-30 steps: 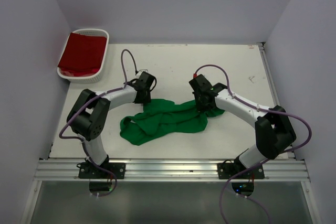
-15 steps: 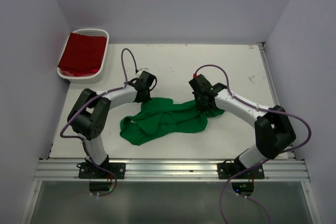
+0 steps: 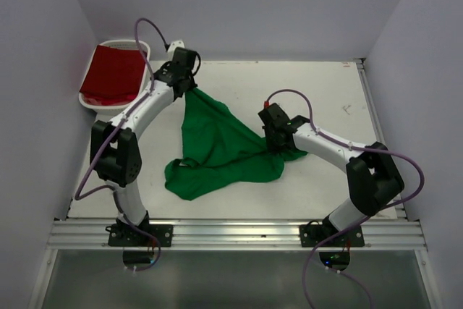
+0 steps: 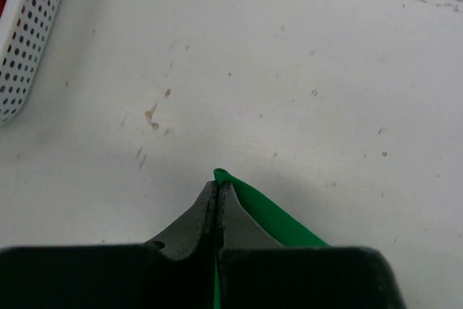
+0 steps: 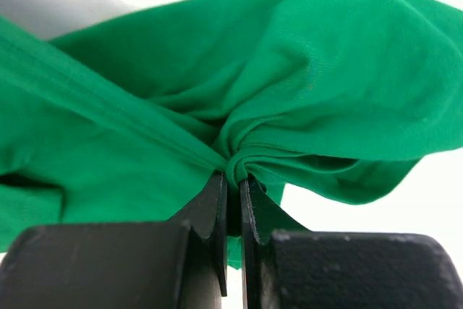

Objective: Fold and stack the t-shirts
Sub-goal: Flatten out the tshirt

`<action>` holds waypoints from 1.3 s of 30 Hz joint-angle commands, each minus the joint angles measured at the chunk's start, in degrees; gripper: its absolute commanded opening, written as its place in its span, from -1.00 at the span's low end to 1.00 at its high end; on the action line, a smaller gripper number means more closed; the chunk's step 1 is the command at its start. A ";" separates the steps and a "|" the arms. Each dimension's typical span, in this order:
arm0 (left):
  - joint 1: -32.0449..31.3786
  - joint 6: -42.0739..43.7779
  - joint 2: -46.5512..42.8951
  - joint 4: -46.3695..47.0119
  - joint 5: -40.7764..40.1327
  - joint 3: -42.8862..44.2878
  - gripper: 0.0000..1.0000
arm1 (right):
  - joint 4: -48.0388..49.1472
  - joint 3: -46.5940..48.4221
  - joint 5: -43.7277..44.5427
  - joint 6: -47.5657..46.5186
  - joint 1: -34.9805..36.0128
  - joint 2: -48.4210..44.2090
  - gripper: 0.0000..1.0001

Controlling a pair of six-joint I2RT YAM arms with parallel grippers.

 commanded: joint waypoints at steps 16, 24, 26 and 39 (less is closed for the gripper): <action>11.37 3.54 19.54 -6.10 0.82 32.12 -1.00 | -7.07 -6.91 -6.06 4.88 2.56 -8.71 -1.00; 11.98 3.54 21.04 -5.48 2.67 33.18 -1.00 | -8.84 -9.91 -5.19 7.78 4.76 -10.30 0.02; 11.98 3.54 21.13 -5.48 2.84 33.26 -1.00 | -8.84 -10.08 -5.10 8.14 5.03 -10.38 0.15; 12.69 4.77 21.40 -6.45 3.89 36.17 -1.00 | -11.29 -6.85 2.98 9.02 5.03 -13.11 0.61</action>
